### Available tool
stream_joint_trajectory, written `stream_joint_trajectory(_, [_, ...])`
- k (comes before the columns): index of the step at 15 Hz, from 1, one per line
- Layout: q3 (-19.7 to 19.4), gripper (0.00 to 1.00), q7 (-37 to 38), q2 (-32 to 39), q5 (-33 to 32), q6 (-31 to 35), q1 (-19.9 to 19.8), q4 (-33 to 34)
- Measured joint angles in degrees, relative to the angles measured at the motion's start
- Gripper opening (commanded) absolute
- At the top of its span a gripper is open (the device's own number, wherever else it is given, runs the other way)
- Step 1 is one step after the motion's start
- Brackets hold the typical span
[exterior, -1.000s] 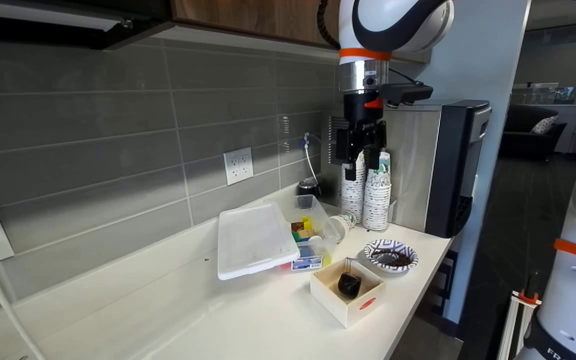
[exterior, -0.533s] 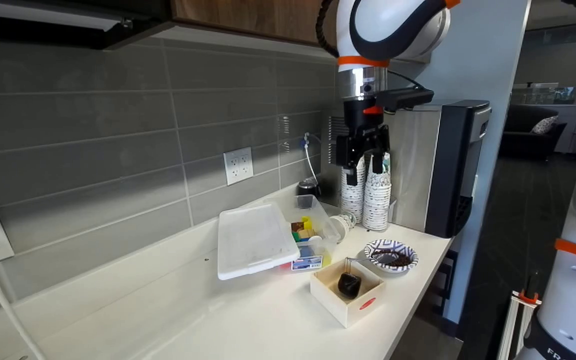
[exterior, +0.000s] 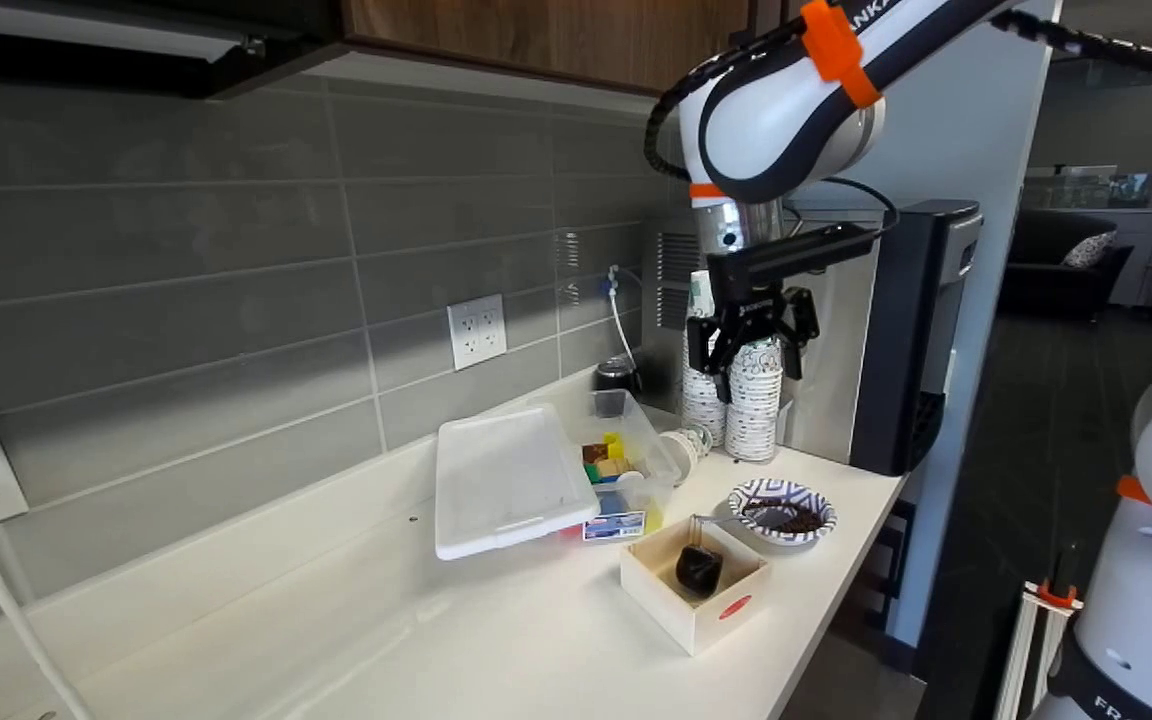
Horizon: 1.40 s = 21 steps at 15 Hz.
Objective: Pick up the spoon and stir in the bowl
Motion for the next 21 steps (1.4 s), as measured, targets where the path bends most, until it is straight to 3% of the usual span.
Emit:
stream_joint_trajectory(7, [-2.35,1.0,15.46,10.42,0.57,11.69,-5.06,-1.85])
stream_joint_trajectory(15, [-6.88,1.0,31.99,19.28,2.22,21.62,-5.74,-2.58])
stream_joint_trajectory(21, [-7.8,1.0,41.35,25.23,2.23,29.67,-5.25,-4.81])
